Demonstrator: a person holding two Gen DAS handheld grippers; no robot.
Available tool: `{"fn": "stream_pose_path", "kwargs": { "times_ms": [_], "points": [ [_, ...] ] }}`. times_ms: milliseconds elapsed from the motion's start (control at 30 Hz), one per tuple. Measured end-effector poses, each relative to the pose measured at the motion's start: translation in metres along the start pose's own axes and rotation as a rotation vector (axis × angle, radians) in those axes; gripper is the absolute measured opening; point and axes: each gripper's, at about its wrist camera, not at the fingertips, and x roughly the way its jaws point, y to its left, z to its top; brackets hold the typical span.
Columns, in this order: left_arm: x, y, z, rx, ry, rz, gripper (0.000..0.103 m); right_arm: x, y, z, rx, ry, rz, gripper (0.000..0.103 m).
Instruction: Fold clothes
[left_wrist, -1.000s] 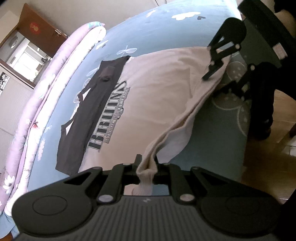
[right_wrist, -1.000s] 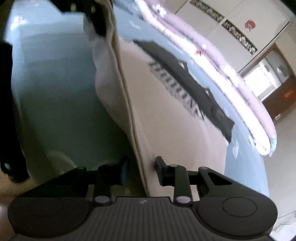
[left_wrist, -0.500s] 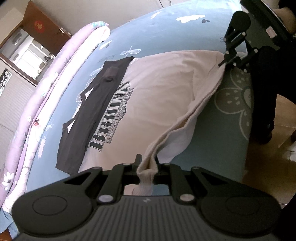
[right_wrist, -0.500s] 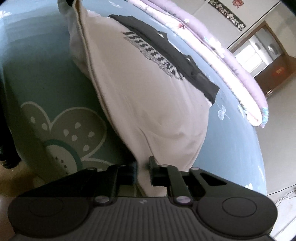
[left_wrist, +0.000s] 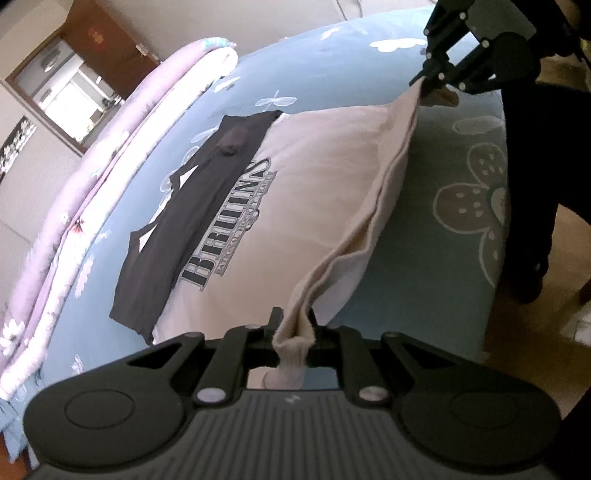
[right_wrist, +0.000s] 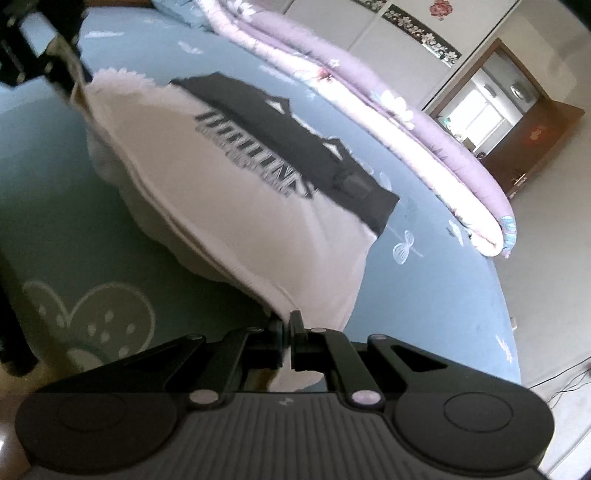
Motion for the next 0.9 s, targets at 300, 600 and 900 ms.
{"fn": "stream_pose_path", "kwargs": {
  "times_ms": [300,600,900],
  "points": [
    [0.003,0.043,0.017,-0.175,0.01,-0.034,0.009,0.004,-0.03,0.035,-0.014,-0.048,-0.019,0.005],
    [0.031,0.102,0.043,-0.315,0.04,-0.018,0.009,0.037,-0.069,0.082,-0.04,-0.098,-0.044,0.005],
    [0.074,0.158,0.056,-0.362,0.065,0.024,0.009,0.093,-0.1,0.133,-0.062,-0.131,-0.057,0.005]
  ]
}}
